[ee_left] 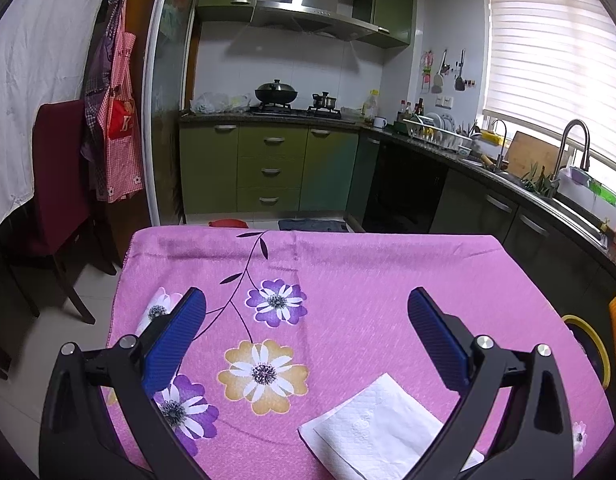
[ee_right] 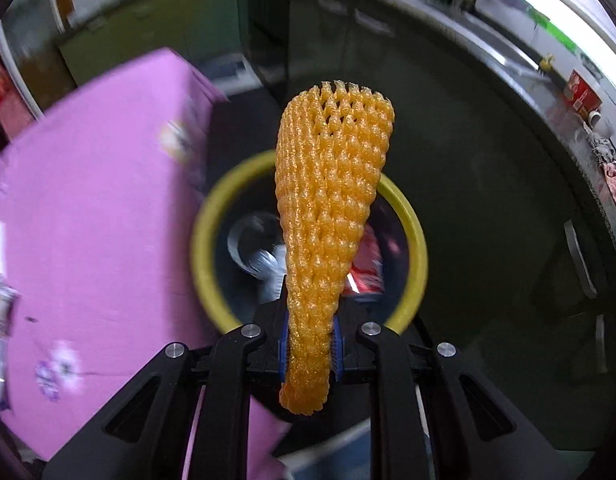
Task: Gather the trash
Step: 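Carry the orange mesh sleeve over the bin and release it with the right gripper, then grasp the crumpled snack bag with the left gripper, then carry the snack bag over the bin and drop it with the left gripper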
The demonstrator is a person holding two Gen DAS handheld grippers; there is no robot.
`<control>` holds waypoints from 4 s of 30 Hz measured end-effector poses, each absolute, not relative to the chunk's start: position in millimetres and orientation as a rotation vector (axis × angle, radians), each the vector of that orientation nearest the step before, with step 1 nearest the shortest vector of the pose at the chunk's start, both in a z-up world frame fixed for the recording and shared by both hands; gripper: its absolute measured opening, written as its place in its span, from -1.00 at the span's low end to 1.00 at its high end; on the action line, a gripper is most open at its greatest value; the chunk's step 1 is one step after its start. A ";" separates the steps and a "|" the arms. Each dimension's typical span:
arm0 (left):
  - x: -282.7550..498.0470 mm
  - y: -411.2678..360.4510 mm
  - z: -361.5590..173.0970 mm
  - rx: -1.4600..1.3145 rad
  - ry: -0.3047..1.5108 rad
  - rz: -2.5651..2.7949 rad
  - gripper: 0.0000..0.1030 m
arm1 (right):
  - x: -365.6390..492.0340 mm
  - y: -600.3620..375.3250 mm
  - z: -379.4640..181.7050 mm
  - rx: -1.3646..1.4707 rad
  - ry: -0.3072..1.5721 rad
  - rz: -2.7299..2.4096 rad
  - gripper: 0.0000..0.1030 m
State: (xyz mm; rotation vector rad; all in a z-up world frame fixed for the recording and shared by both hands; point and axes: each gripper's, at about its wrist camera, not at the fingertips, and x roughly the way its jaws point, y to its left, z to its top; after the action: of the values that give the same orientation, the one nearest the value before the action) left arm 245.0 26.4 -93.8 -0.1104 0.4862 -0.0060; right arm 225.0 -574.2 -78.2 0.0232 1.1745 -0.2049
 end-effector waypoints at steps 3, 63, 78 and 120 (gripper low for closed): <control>246.9 26.4 -94.6 -0.107 0.491 -0.008 0.87 | 240.2 -590.8 -100.0 -0.014 1.241 -0.247 -0.67; 210.1 -152.4 -164.0 0.350 1.102 -0.568 -0.12 | 154.6 -511.0 -102.2 0.164 1.022 0.007 0.29; 204.8 -178.2 -136.8 0.400 1.087 -0.652 -0.25 | 147.6 -516.4 -93.9 0.181 0.998 0.010 0.29; 278.8 -409.0 -75.3 0.233 0.950 -0.857 0.55 | 68.8 -631.5 -102.1 0.398 0.931 -0.191 0.38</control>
State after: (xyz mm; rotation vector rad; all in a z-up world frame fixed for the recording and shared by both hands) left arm 278.8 -409.0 -75.3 0.2329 0.9502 -0.8573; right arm 68.8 -631.5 -102.1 0.3979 0.9308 -0.1914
